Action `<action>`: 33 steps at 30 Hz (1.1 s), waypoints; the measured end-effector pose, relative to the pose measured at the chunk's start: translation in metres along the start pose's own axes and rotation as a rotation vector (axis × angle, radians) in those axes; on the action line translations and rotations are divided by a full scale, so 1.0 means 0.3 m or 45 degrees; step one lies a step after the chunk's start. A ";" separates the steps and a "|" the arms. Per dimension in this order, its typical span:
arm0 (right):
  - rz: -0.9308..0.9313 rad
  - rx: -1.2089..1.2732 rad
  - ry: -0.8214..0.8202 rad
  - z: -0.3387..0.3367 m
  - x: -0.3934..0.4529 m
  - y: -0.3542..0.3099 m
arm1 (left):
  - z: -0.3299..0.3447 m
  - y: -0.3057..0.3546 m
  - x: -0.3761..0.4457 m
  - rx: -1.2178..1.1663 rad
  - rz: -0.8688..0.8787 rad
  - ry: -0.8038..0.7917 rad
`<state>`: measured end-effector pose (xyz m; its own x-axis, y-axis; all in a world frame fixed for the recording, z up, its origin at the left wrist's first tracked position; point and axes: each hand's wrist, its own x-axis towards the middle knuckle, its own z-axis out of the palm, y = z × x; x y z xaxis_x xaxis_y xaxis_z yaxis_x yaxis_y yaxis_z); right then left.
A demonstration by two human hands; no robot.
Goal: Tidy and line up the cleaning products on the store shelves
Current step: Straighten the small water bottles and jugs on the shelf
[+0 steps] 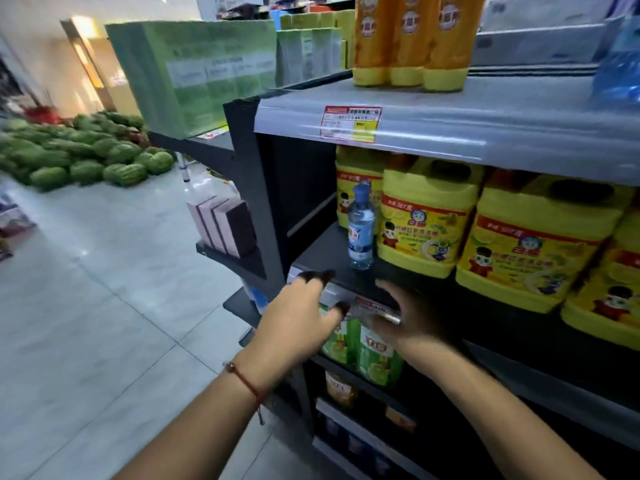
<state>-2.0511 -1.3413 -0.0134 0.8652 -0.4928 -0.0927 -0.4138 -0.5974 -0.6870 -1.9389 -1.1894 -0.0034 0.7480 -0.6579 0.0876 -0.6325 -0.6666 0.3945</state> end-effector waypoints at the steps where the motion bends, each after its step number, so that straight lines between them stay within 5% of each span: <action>1: 0.010 0.002 0.008 -0.006 0.017 -0.010 | 0.010 -0.006 0.062 -0.113 -0.014 -0.012; 9: 0.057 -0.147 0.093 0.025 0.070 -0.007 | 0.083 -0.011 0.417 -0.947 0.170 0.028; 15: 0.264 -0.150 0.147 0.079 0.058 -0.050 | 0.139 -0.018 0.503 -1.100 0.241 -0.017; 20: 0.398 0.070 0.414 0.113 0.000 -0.126 | 0.110 -0.031 0.425 -1.189 0.280 -0.018; 23: 0.393 0.146 0.651 0.149 -0.052 -0.167 | 0.085 -0.015 0.328 -1.277 0.225 -0.179; 30: 0.703 0.236 0.753 0.261 -0.289 -0.156 | 0.182 -0.007 0.001 -1.507 0.113 -0.991; 33: 0.829 0.534 0.814 0.319 -0.419 -0.134 | 0.242 0.029 -0.116 -1.554 -0.116 -1.254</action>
<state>-2.1161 -1.1947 -0.0430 0.1401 -0.9652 -0.2208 -0.5123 0.1201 -0.8504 -1.9849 -1.1978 -0.0694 0.0452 -0.9187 -0.3925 0.3080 -0.3609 0.8803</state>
